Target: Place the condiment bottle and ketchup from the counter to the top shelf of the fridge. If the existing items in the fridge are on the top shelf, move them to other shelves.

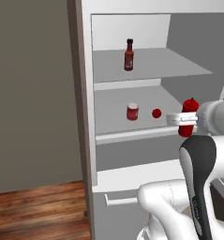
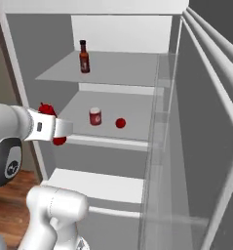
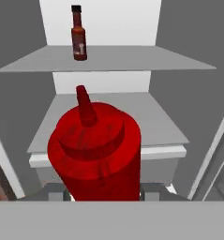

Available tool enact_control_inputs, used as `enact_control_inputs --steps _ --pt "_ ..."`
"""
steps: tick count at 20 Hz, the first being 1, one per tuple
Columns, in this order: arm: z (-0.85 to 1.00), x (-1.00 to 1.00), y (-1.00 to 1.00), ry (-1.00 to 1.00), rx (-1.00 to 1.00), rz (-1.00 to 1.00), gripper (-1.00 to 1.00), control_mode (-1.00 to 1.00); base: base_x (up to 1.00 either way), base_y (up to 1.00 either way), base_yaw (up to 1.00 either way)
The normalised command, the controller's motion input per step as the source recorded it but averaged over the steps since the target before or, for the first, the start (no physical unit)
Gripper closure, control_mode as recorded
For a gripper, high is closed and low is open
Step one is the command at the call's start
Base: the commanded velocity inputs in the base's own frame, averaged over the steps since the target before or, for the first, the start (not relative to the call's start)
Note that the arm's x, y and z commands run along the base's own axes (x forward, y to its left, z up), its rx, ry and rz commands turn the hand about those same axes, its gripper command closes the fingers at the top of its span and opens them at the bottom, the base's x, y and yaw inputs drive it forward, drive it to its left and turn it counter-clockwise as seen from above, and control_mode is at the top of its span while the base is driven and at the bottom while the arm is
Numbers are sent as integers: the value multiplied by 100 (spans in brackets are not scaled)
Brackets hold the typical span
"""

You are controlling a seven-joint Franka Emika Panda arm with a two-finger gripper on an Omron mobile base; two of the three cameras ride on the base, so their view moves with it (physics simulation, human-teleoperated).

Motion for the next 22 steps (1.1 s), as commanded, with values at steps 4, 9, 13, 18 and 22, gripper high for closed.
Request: enact_control_inputs --steps 4,9,13,18,22 --pt "0 0 0 0 0 0 100 100 81 -28 -8" --pt "44 15 -63 3 3 -10 100 -100 11 -11 -2" --pt "63 12 -73 0 5 -13 100 -100 0 0 0" --pt "64 44 -31 0 7 -3 100 -100 0 0 0" --pt "49 66 -4 0 2 0 100 -100 0 0 0"
